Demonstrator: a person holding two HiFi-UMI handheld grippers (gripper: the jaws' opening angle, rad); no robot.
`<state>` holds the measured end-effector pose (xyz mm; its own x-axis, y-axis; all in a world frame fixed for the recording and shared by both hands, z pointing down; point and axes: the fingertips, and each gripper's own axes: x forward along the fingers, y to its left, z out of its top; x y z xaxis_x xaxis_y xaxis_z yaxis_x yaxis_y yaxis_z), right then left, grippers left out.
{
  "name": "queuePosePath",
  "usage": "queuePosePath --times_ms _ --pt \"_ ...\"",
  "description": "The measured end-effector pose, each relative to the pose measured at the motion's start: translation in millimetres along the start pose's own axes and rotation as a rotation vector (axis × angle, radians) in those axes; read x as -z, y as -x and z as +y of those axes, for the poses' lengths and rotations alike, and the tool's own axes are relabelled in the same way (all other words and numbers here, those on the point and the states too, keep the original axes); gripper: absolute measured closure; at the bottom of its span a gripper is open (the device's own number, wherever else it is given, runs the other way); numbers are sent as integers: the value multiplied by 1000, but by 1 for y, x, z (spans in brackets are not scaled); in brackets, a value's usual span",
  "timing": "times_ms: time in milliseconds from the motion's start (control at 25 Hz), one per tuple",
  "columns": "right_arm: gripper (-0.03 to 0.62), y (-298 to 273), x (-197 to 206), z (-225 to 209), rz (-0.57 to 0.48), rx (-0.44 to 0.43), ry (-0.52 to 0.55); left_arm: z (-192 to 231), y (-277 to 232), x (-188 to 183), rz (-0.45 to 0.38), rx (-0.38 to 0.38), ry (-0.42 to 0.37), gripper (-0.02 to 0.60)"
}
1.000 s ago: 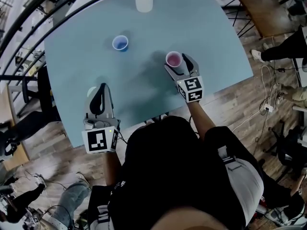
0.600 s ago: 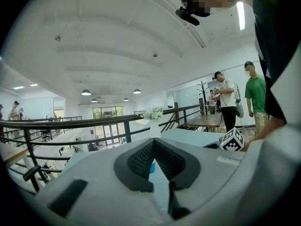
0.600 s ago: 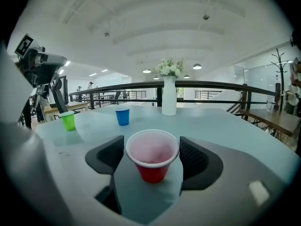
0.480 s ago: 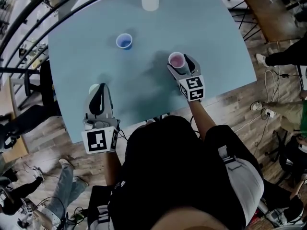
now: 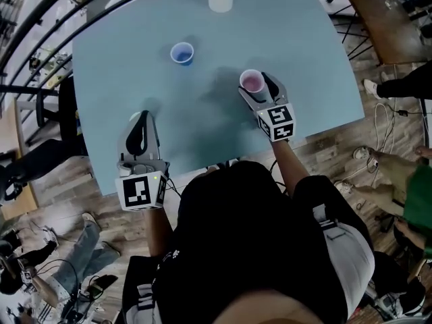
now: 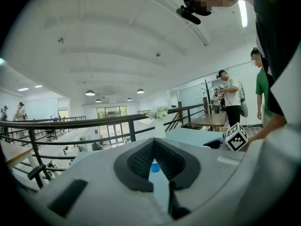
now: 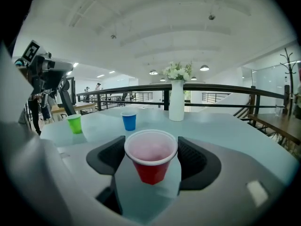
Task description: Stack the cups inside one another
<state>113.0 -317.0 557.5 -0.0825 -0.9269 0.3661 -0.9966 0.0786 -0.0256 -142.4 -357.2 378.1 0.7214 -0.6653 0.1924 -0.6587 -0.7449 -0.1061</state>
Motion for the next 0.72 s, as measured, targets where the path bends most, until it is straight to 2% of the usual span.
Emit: queuePosePath --times_ms 320,720 --pt "249 -5 -53 30 -71 -76 55 22 12 6 -23 -48 34 591" --pt "248 -24 -113 115 -152 -298 129 60 41 20 -34 -165 74 591"
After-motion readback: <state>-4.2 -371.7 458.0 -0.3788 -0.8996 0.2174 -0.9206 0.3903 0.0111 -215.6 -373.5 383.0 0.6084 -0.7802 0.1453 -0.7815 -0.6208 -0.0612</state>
